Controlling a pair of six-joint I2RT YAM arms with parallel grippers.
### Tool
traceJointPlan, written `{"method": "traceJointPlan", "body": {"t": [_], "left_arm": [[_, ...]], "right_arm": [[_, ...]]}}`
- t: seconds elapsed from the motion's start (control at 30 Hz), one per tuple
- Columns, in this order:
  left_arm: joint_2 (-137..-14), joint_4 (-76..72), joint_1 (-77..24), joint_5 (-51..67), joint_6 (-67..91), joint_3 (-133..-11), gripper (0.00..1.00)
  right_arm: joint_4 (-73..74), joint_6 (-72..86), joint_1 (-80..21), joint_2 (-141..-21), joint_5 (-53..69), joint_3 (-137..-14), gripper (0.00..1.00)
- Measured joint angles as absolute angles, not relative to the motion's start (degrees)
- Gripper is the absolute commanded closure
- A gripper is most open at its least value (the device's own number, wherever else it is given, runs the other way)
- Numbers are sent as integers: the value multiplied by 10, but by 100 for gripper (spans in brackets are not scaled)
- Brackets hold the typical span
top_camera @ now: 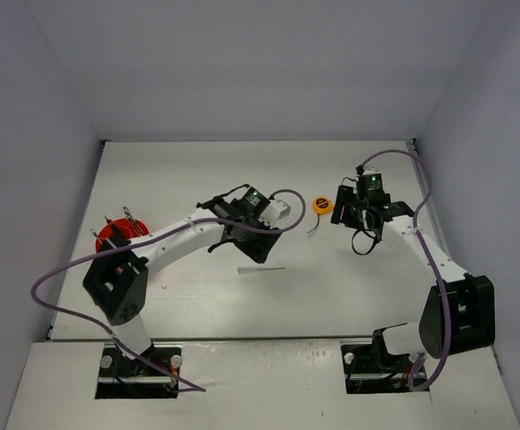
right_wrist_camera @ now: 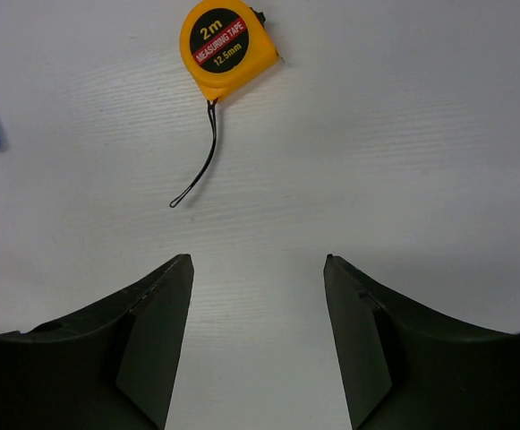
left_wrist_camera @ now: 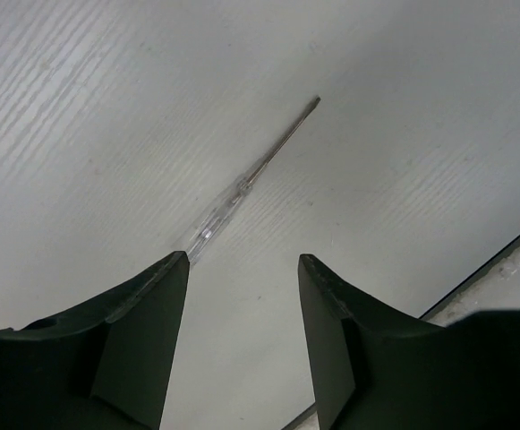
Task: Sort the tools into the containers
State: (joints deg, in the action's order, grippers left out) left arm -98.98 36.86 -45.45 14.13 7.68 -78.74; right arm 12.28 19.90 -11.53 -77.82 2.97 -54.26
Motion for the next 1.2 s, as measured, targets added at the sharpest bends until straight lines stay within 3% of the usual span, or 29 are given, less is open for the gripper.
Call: {"method": "traceJointPlan", "body": {"t": [0.3, 0.63, 0.83, 1.0, 1.2], "left_arm": [[-1125, 407, -488, 135, 12, -858, 52], [-1163, 444, -487, 125, -28, -865, 57], [-1173, 451, -487, 116, -31, -877, 72], [-1175, 451, -487, 106, -30, -879, 100], [-1171, 445, -487, 77, -27, -877, 100]], "right_arm": [[123, 211, -104, -753, 44, -521, 42], [124, 211, -104, -740, 49, -516, 42], [124, 211, -102, -740, 49, -516, 42], [124, 210, -102, -740, 50, -516, 42], [124, 210, -102, -740, 50, -516, 43]]}}
